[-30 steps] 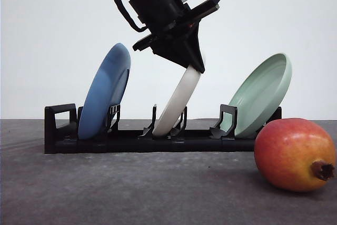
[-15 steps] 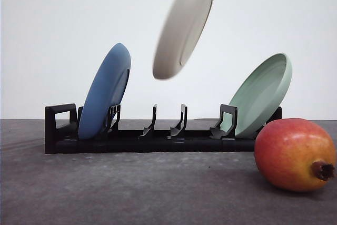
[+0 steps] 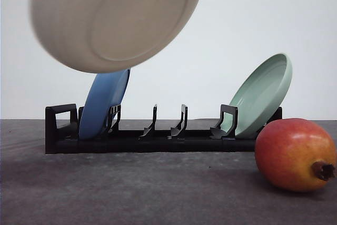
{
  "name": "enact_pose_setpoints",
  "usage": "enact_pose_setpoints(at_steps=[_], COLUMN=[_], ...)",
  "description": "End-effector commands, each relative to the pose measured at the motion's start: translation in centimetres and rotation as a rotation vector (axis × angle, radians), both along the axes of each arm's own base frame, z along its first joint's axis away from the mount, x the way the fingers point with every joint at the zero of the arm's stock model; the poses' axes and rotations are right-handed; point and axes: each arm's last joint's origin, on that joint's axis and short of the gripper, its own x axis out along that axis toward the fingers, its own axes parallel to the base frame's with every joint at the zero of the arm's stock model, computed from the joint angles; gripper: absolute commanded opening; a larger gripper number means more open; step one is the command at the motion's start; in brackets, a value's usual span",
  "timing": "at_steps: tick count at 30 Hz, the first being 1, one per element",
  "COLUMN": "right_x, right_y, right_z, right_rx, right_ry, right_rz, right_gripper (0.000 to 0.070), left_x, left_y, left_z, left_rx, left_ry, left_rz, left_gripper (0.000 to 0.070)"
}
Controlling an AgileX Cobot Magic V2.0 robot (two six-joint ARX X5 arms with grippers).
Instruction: Place pomegranate in white plate
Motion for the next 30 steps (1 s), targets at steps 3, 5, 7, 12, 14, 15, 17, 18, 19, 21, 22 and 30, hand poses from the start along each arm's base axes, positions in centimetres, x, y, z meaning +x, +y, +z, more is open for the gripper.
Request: enact_pose_setpoints(at_steps=[3, 5, 7, 12, 14, 15, 17, 18, 19, 21, 22, 30], right_x=[-0.1, -0.1, -0.1, -0.1, -0.1, -0.1, -0.1, -0.1, -0.1, -0.1, -0.1, -0.1], right_y=[0.0, 0.0, 0.0, 0.0, 0.0, 0.0, 0.0, 0.0, 0.0, 0.0, 0.0, 0.0], right_z=[0.5, 0.5, 0.5, 0.5, 0.5, 0.5, 0.5, 0.5, 0.5, 0.5, 0.5, 0.5], right_rx=[0.013, 0.013, 0.013, 0.013, 0.014, 0.014, 0.014, 0.014, 0.014, 0.014, 0.014, 0.014], right_ry=[-0.005, -0.005, -0.005, -0.005, -0.004, -0.004, -0.004, -0.004, -0.004, -0.004, -0.004, -0.004], right_rz=[0.001, 0.000, 0.000, 0.000, 0.000, 0.000, 0.000, 0.000, -0.001, 0.000, 0.000, -0.001], right_gripper=[0.0603, 0.0603, 0.0603, 0.0603, 0.0603, 0.0603, 0.0603, 0.0603, 0.0603, 0.0603, 0.0603, 0.0603], left_x=[-1.4, -1.9, -2.2, -2.3, -2.2, -2.1, -1.9, -1.9, -1.8, -1.7, -1.7, -1.7], left_y=[-1.5, -2.1, -2.6, -3.3, -3.7, -4.0, -4.7, -5.1, -5.6, -6.4, -6.7, -7.6], left_z=[-2.3, -3.9, -5.7, -10.1, -11.7, -12.4, -13.8, -14.3, -15.0, -16.1, -16.7, -18.6], left_rx=[0.041, 0.045, 0.041, 0.062, 0.105, 0.128, 0.164, 0.173, 0.179, 0.188, 0.194, 0.223], left_ry=[-0.067, -0.089, -0.096, -0.089, -0.107, -0.116, -0.125, -0.123, -0.120, -0.117, -0.116, -0.093], left_rz=[0.011, 0.004, -0.002, 0.043, 0.061, 0.069, 0.080, 0.080, 0.081, 0.079, 0.076, 0.096], left_gripper=[0.0001, 0.0001, 0.0001, 0.0001, 0.0001, 0.0001, 0.0001, 0.0000, 0.0000, 0.0000, 0.0000, 0.0000])
